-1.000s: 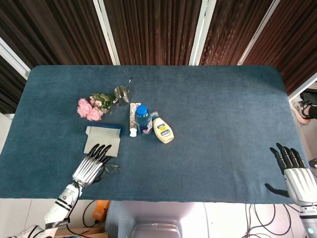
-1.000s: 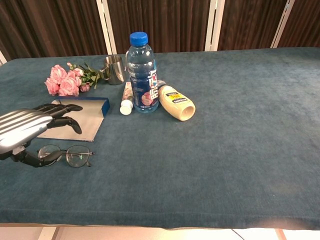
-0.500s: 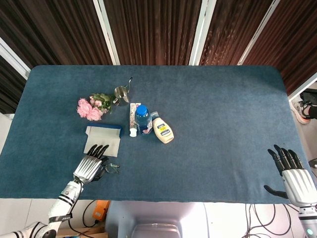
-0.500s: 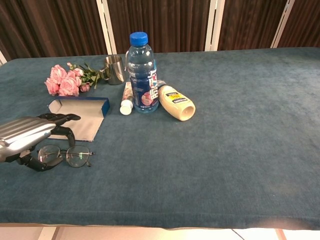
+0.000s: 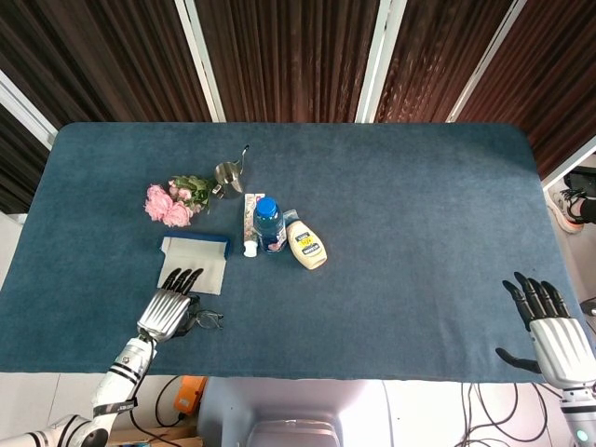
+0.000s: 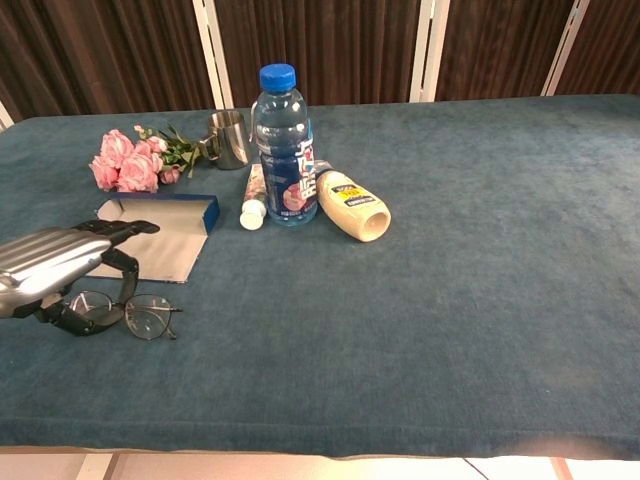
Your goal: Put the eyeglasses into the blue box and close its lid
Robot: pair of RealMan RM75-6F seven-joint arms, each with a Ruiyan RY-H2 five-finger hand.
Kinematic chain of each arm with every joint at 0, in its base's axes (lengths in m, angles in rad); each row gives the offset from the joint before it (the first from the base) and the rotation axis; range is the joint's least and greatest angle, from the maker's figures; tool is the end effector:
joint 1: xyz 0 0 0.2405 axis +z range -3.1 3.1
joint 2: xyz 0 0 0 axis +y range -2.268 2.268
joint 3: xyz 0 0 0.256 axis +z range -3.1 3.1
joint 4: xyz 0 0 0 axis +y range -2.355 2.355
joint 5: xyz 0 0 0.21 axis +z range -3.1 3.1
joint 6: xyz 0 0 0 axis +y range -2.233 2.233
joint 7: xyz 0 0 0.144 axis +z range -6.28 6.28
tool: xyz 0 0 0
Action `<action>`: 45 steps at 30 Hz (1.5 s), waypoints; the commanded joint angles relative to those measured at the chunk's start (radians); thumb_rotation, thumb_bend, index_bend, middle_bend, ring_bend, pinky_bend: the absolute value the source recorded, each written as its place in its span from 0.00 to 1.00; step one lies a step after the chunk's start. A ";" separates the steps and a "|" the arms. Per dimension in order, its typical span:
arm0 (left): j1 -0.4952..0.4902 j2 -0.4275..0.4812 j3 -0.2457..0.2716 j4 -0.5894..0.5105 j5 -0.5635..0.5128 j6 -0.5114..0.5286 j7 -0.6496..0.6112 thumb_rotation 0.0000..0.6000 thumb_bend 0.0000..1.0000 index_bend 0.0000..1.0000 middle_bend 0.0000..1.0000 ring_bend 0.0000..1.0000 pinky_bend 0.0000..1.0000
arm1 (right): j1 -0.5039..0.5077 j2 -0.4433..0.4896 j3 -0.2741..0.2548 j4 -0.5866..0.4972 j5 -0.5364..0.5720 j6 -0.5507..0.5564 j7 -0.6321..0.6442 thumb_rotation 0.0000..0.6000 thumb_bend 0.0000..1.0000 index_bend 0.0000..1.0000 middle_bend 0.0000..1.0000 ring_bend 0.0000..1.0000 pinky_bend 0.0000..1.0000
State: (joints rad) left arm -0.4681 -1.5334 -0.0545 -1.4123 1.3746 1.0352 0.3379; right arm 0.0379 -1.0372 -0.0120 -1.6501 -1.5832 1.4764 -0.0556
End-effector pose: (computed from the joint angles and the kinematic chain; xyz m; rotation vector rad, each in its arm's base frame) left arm -0.2369 0.2725 -0.0163 -1.9017 -0.8699 -0.7578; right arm -0.3122 -0.1526 0.1676 1.4980 -0.8749 0.7929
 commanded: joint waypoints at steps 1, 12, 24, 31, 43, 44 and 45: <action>0.002 0.001 0.002 0.001 0.006 0.012 -0.006 1.00 0.39 0.63 0.04 0.00 0.06 | 0.000 0.001 0.000 0.000 0.000 -0.001 0.000 1.00 0.22 0.00 0.00 0.00 0.05; -0.018 0.019 -0.091 -0.017 0.019 0.131 -0.021 1.00 0.41 0.65 0.08 0.00 0.08 | -0.005 0.008 -0.006 -0.002 -0.017 0.012 0.021 1.00 0.22 0.00 0.00 0.00 0.05; -0.150 -0.102 -0.220 0.174 -0.155 0.028 0.027 1.00 0.41 0.66 0.12 0.00 0.09 | -0.002 0.020 -0.003 -0.004 -0.005 0.000 0.035 1.00 0.22 0.00 0.00 0.00 0.06; -0.198 -0.171 -0.234 0.316 -0.186 -0.006 -0.015 1.00 0.41 0.66 0.12 0.00 0.09 | -0.003 0.026 0.003 -0.003 0.008 0.001 0.048 1.00 0.22 0.00 0.00 0.00 0.06; -0.242 -0.252 -0.216 0.518 -0.208 -0.049 -0.012 1.00 0.40 0.66 0.12 0.00 0.09 | -0.006 0.033 0.001 -0.003 0.002 0.006 0.064 1.00 0.22 0.00 0.00 0.00 0.06; -0.245 -0.257 -0.215 0.530 -0.206 -0.050 -0.017 1.00 0.40 0.66 0.12 0.00 0.09 | -0.006 0.033 0.001 -0.003 0.001 0.006 0.064 1.00 0.22 0.00 0.00 0.00 0.06; -0.247 -0.262 -0.214 0.542 -0.205 -0.050 -0.020 1.00 0.40 0.66 0.12 0.00 0.09 | -0.006 0.033 0.001 -0.003 0.001 0.006 0.064 1.00 0.22 0.00 0.00 0.00 0.06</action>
State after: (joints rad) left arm -0.7093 -1.7856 -0.2719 -0.8852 1.1698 0.9899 0.3258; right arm 0.0318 -1.0045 -0.0110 -1.6536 -1.5825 1.4828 0.0089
